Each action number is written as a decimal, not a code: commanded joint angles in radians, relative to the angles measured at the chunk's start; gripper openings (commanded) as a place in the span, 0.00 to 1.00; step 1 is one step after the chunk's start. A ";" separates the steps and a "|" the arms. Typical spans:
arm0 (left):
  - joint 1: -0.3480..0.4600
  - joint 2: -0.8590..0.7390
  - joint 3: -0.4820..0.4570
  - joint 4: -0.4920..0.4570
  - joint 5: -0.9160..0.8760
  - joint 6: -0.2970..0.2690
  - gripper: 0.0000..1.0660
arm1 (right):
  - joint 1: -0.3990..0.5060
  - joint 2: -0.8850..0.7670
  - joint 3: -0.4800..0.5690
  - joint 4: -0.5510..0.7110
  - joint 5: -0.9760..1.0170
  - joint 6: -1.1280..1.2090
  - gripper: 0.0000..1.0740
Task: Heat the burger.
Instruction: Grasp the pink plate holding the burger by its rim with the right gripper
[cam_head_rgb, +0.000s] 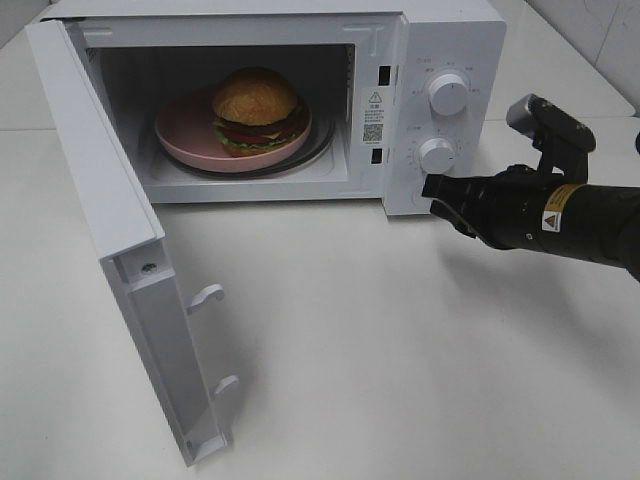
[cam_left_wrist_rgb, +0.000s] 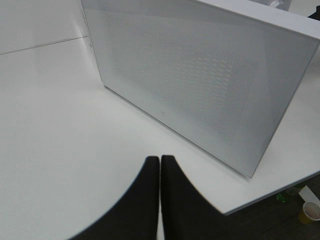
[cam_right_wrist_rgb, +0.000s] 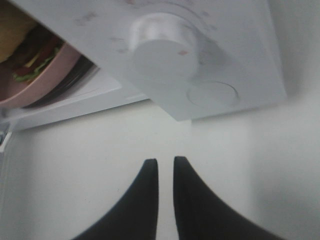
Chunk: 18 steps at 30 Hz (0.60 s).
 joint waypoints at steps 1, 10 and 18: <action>0.000 -0.017 0.003 -0.009 -0.010 -0.004 0.00 | -0.002 -0.019 -0.003 -0.076 -0.028 -0.225 0.08; 0.000 -0.017 0.003 -0.009 -0.010 -0.004 0.00 | -0.002 -0.020 -0.003 -0.121 0.013 -0.514 0.08; 0.000 -0.017 0.003 -0.009 -0.010 -0.004 0.00 | -0.002 -0.054 -0.005 -0.218 0.158 -0.421 0.10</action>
